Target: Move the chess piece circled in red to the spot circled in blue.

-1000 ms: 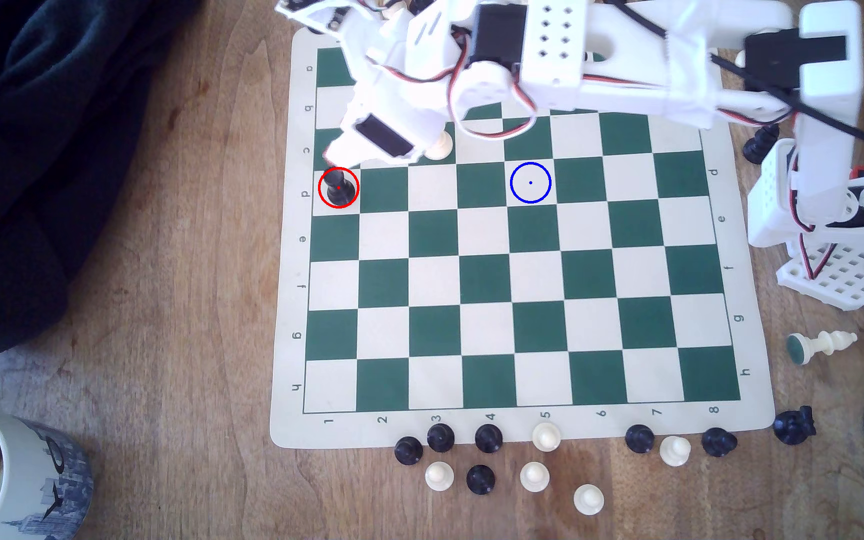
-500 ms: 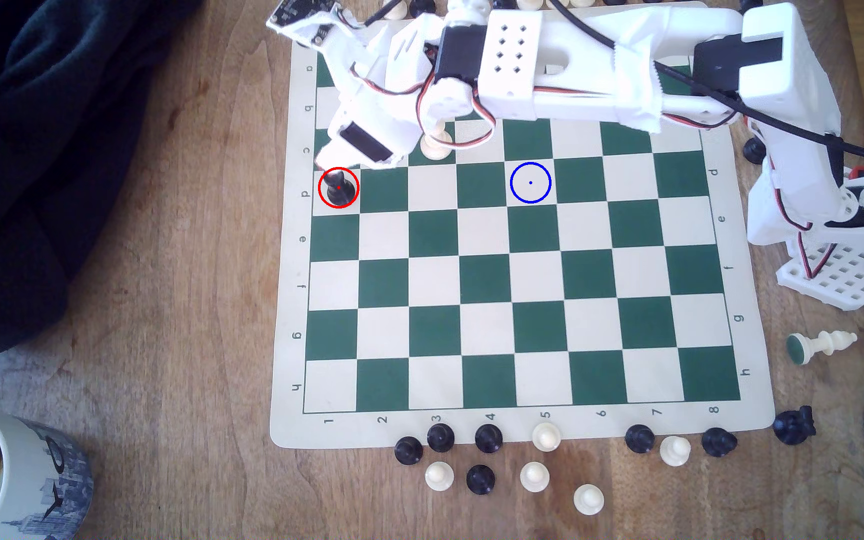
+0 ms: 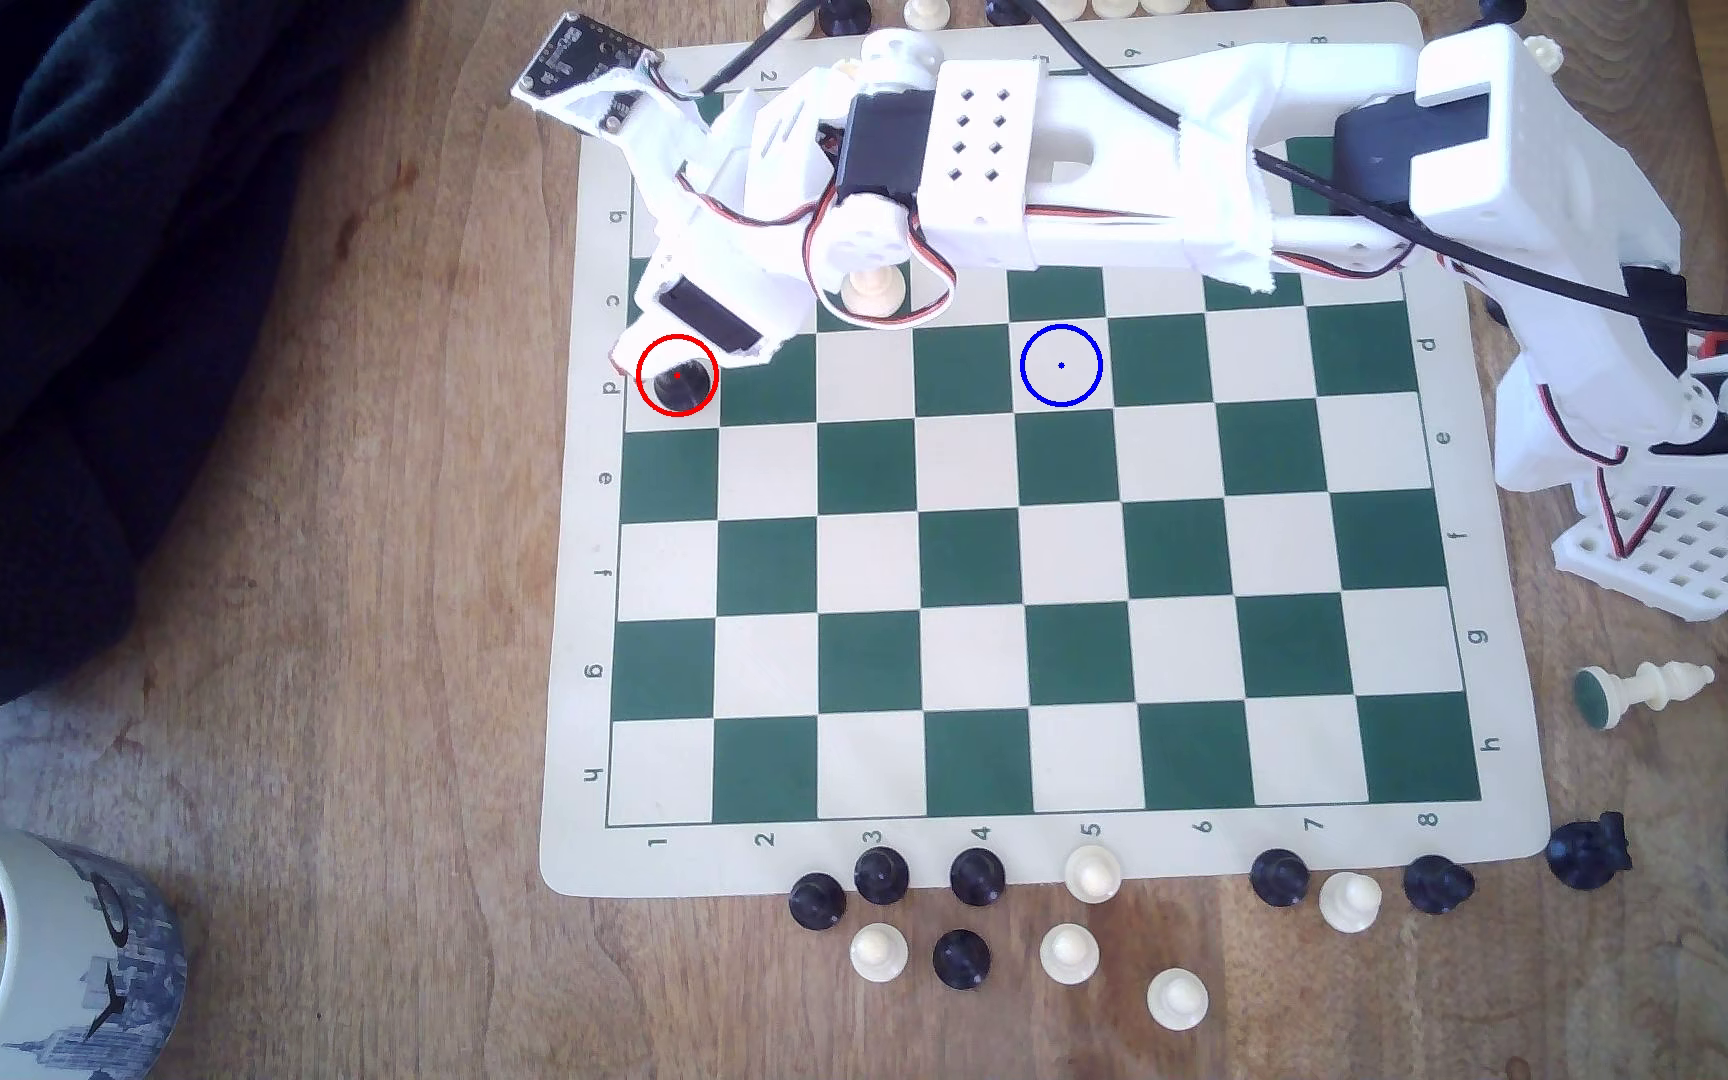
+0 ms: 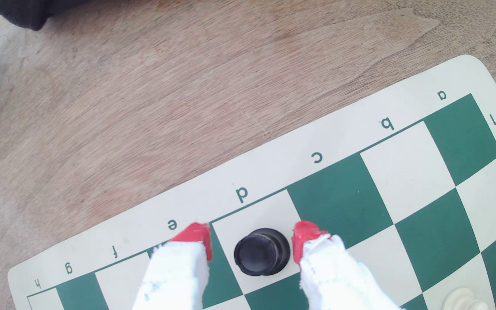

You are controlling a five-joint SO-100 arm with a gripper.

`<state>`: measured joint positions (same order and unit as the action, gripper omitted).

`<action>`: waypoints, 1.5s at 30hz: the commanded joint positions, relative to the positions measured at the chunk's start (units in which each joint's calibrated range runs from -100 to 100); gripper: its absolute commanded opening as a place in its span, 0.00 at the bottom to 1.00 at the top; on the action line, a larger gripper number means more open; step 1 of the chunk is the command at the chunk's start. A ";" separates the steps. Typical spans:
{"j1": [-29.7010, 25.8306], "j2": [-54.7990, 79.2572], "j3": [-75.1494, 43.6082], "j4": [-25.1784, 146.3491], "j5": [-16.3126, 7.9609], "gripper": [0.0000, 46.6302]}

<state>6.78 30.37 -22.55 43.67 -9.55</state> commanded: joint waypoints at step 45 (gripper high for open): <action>-0.88 -2.44 -7.46 -0.67 -0.54 0.00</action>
<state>5.38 33.72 -24.27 42.79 -9.94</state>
